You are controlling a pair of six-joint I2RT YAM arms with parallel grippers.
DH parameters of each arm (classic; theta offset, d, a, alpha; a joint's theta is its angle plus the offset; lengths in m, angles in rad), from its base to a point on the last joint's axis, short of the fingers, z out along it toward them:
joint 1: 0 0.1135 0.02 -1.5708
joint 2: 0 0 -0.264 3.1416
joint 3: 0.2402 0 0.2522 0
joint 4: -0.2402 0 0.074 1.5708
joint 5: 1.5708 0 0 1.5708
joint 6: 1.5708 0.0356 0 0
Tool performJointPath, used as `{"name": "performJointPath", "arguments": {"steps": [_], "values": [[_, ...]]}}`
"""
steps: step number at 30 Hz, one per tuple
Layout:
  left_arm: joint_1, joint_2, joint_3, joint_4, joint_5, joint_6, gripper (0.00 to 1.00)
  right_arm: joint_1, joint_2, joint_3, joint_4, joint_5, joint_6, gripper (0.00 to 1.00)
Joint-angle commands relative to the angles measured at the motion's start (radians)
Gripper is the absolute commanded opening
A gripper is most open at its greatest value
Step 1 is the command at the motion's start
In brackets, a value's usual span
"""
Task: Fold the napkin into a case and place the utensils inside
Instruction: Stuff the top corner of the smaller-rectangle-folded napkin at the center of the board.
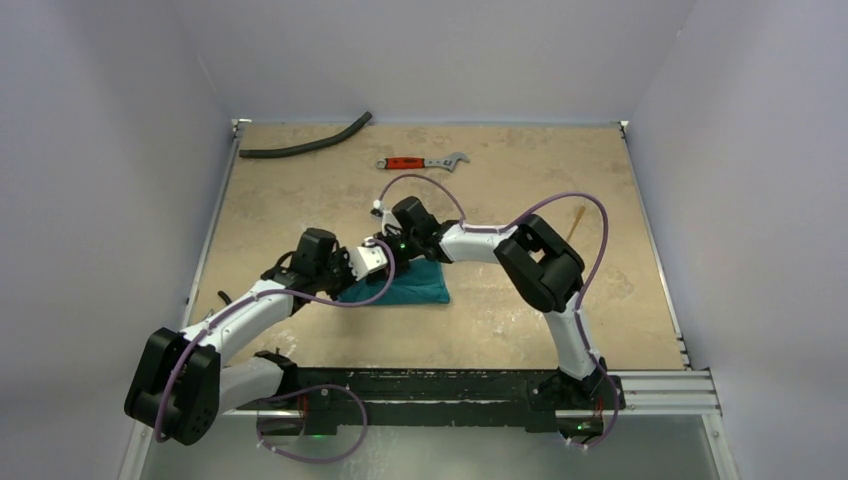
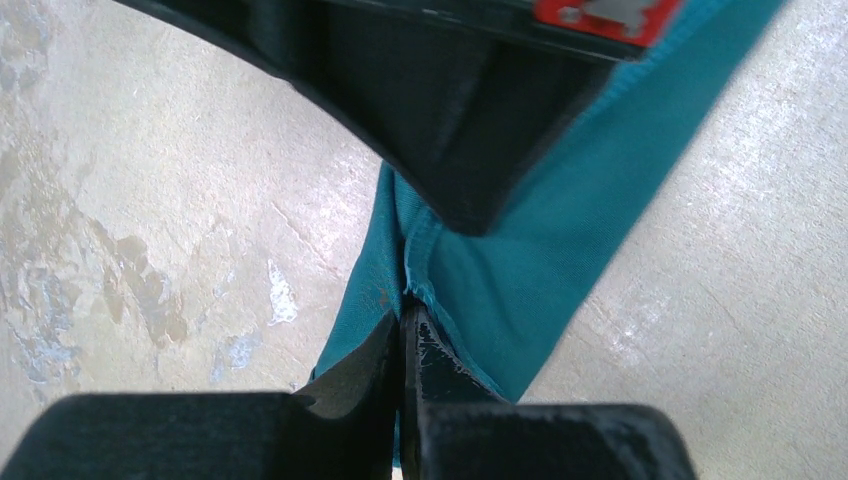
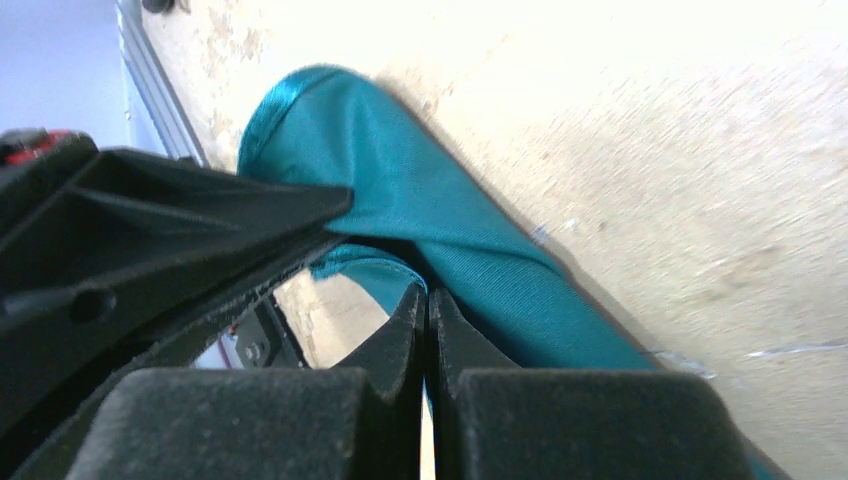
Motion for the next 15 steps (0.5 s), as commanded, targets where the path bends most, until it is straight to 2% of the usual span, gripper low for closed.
{"name": "performJointPath", "arguments": {"steps": [1, 5, 9, 15], "values": [[-0.008, -0.02, -0.001, 0.03, 0.035, 0.007, 0.0, -0.01, 0.032, 0.063, -0.079, 0.053, -0.093, 0.0], [-0.009, -0.018, 0.0, 0.035, 0.036, 0.003, 0.0, -0.01, 0.071, 0.03, -0.08, 0.103, -0.131, 0.0], [-0.009, -0.017, 0.003, 0.044, 0.038, -0.011, 0.0, 0.001, 0.098, 0.013, -0.074, 0.086, -0.138, 0.0], [-0.009, -0.015, 0.013, 0.055, 0.036, -0.033, 0.0, 0.038, 0.112, 0.07, -0.1, 0.077, -0.143, 0.0]]}}
